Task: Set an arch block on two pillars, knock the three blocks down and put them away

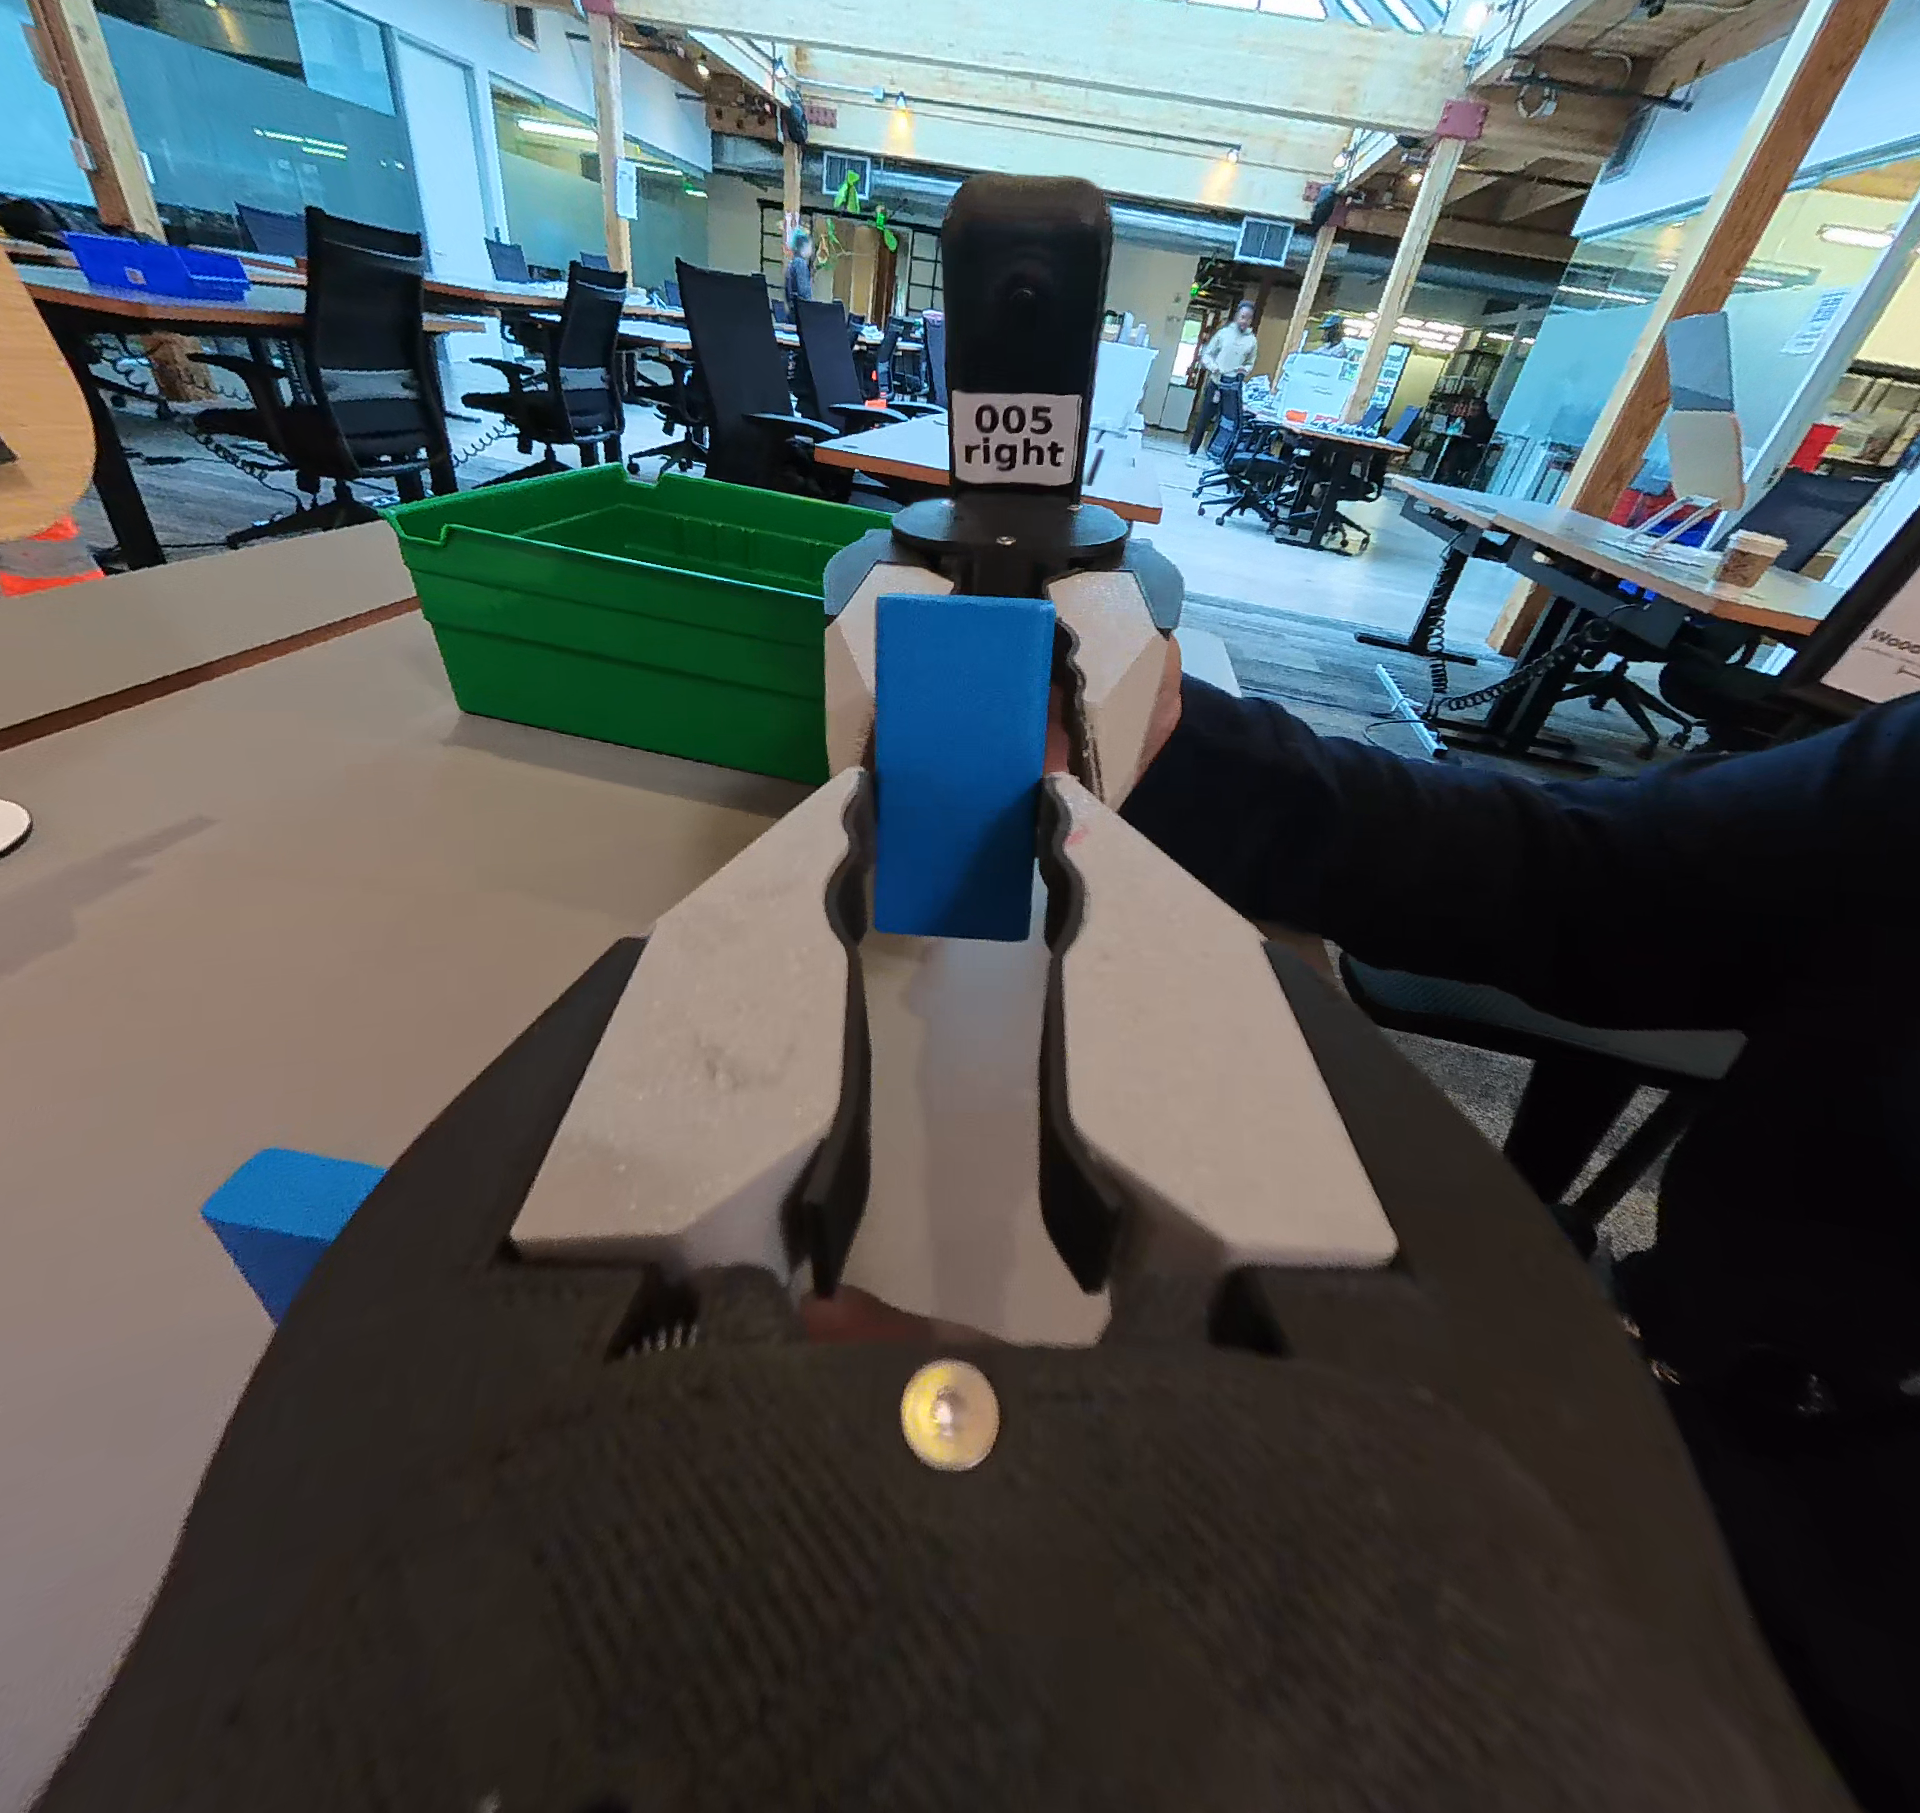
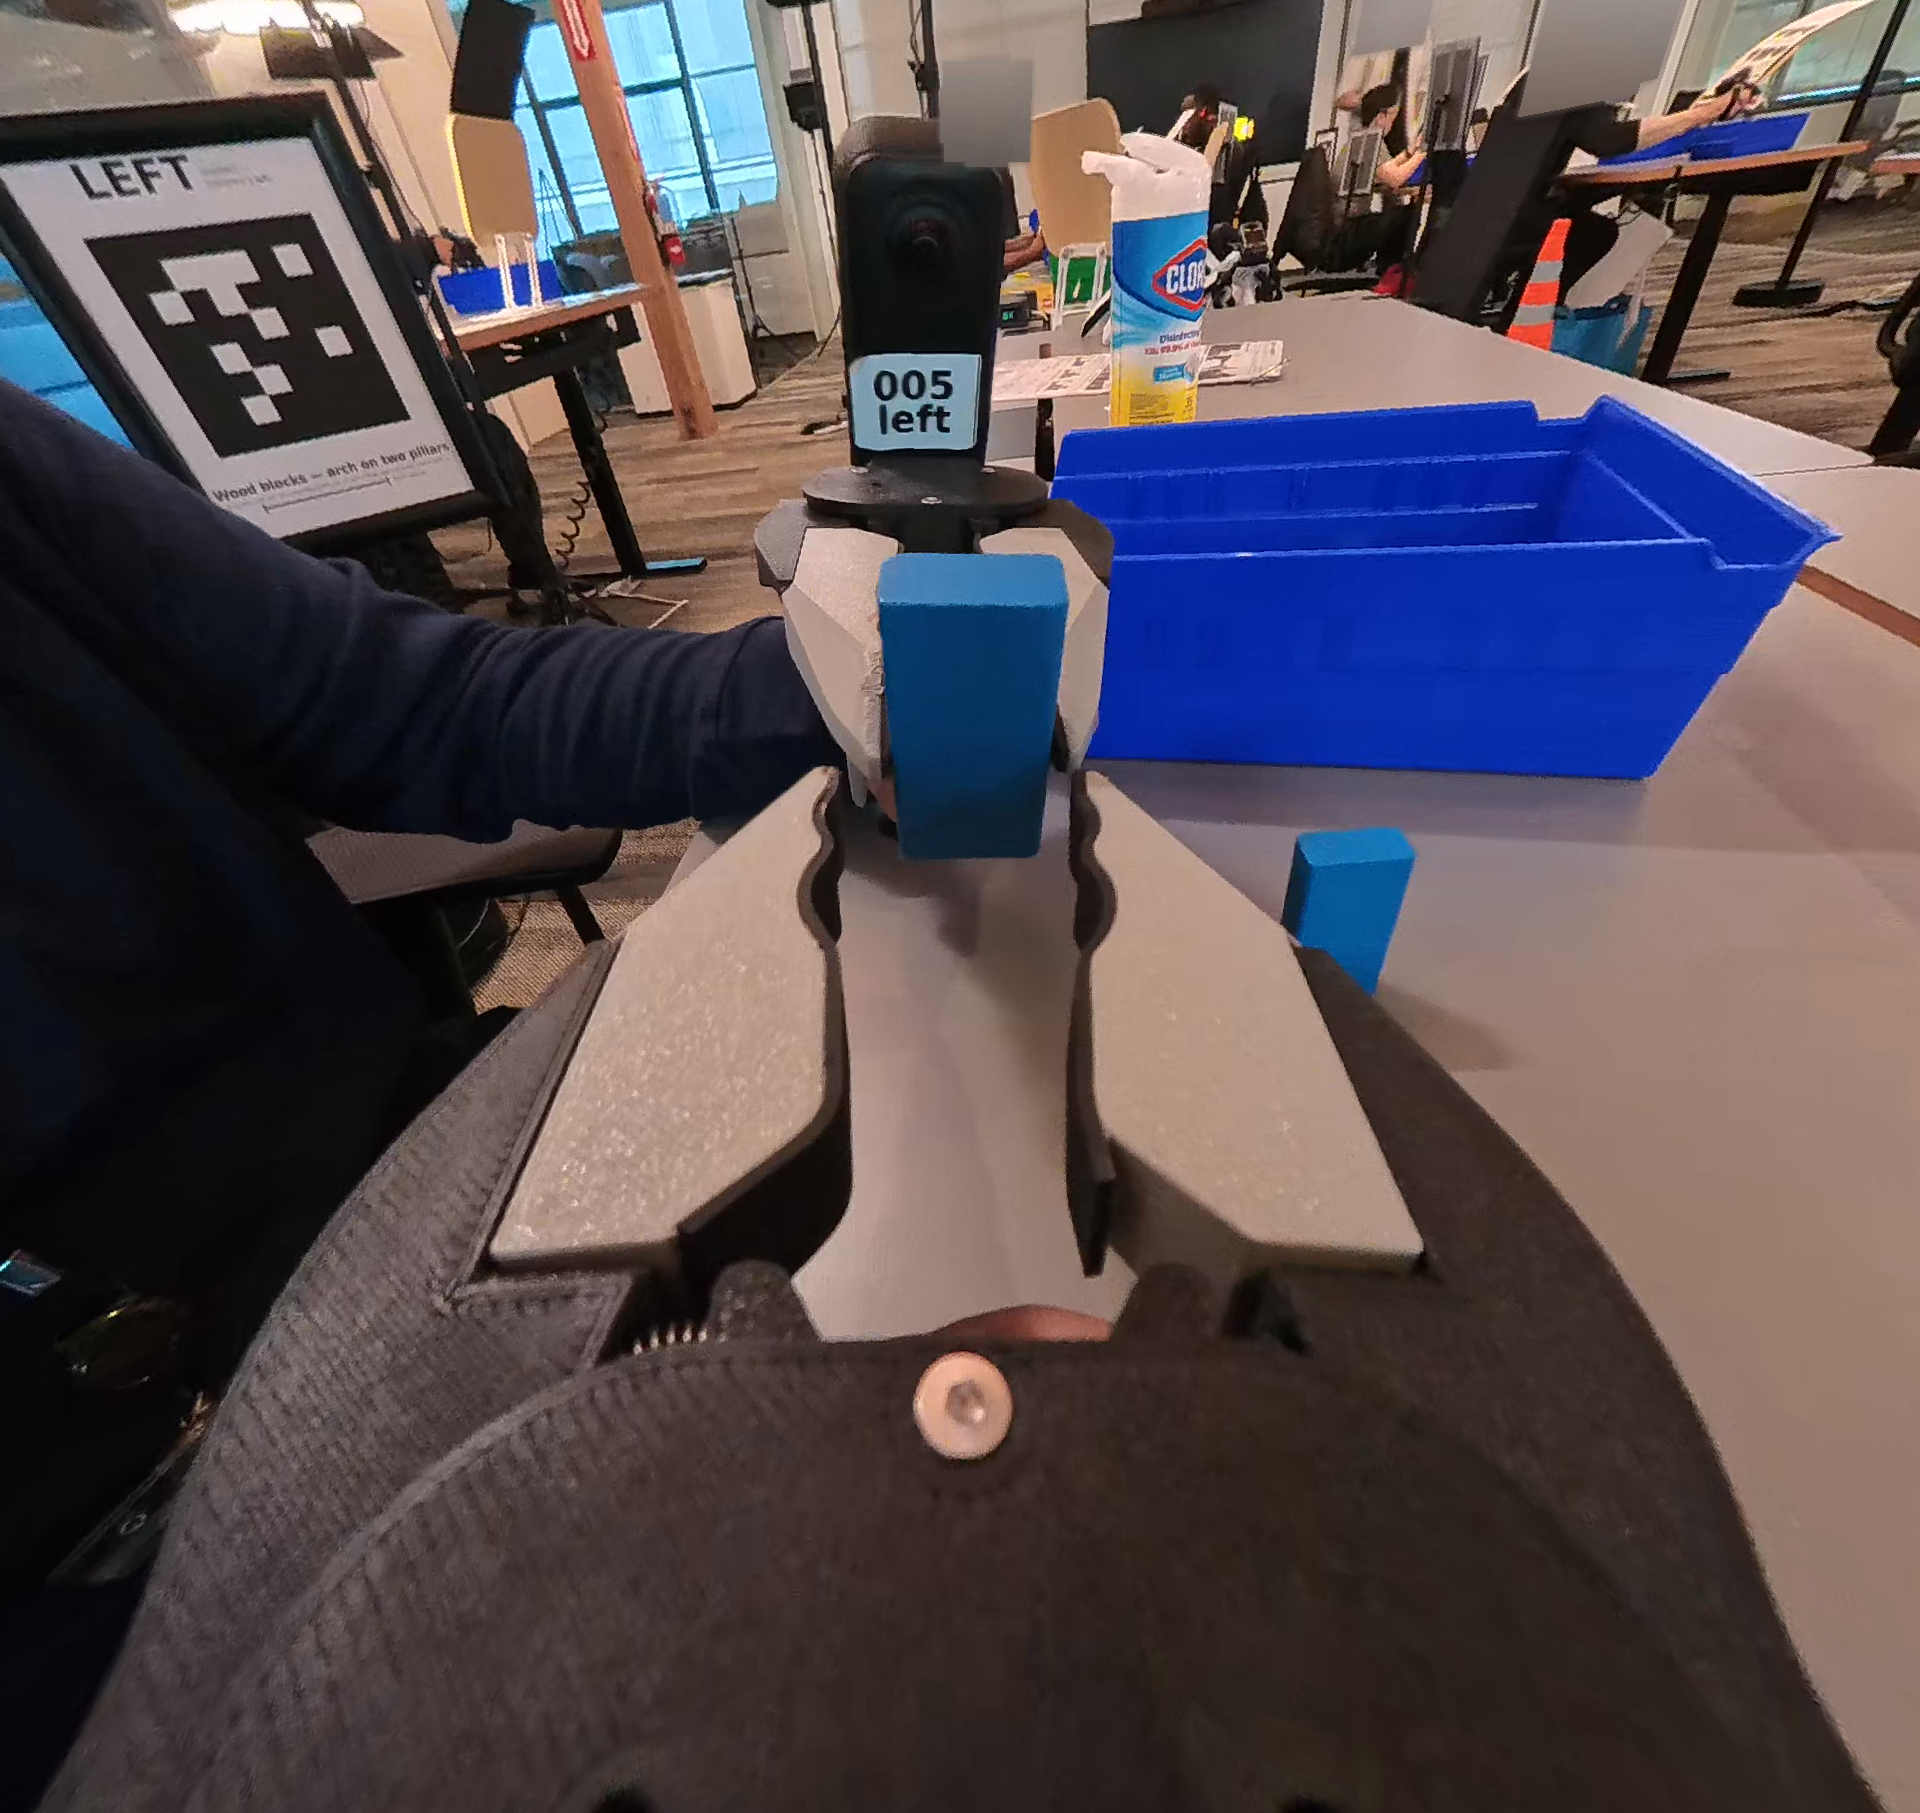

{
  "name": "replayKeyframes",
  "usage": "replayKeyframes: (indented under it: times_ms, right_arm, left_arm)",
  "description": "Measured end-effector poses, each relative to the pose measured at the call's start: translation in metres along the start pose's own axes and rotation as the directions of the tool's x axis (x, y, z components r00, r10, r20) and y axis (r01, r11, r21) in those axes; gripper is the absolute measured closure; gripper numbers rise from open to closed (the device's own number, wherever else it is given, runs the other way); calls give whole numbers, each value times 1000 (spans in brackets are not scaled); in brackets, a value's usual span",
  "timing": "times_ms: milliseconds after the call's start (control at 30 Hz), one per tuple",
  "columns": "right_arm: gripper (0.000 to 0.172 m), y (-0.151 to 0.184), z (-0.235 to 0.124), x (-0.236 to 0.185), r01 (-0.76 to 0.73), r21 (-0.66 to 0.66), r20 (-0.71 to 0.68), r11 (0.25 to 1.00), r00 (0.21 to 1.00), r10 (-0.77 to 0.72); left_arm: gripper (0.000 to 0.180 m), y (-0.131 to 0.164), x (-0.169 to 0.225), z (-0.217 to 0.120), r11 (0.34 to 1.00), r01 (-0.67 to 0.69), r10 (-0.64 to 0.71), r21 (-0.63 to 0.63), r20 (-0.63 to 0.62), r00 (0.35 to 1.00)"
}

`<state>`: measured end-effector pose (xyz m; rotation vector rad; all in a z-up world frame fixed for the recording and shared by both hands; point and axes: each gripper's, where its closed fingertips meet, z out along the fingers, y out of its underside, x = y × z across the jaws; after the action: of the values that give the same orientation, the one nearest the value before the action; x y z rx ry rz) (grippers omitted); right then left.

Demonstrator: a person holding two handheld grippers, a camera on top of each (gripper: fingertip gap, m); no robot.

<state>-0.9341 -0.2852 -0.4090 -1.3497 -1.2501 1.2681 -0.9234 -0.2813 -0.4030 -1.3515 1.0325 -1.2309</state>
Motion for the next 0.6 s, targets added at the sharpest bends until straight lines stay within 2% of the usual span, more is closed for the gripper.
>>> replayKeyframes:
  times_ms: [200,300,433,600]
  right_arm:
    - [132,-1,0,0,6,0,-5,1000,1000,-6]
    - [127,-2,-5,7,-5,-3,-39,1000,999,5]
    - [130,-20,-14,5,-23,107,-21,994,999,26]
    - [131,-18,-7,1,2,93,-13,996,1000,0]
  left_arm:
    - [152,-1,1,0,1000,4,-4,5,-5,1000]
    - [151,2,1,1,1000,-1,1,-7,-4,1000]
    - [151,6,1,3,1000,-10,10,-24,-1,1000]
    - [151,8,3,8,1000,-5,5,-15,-11,1000]
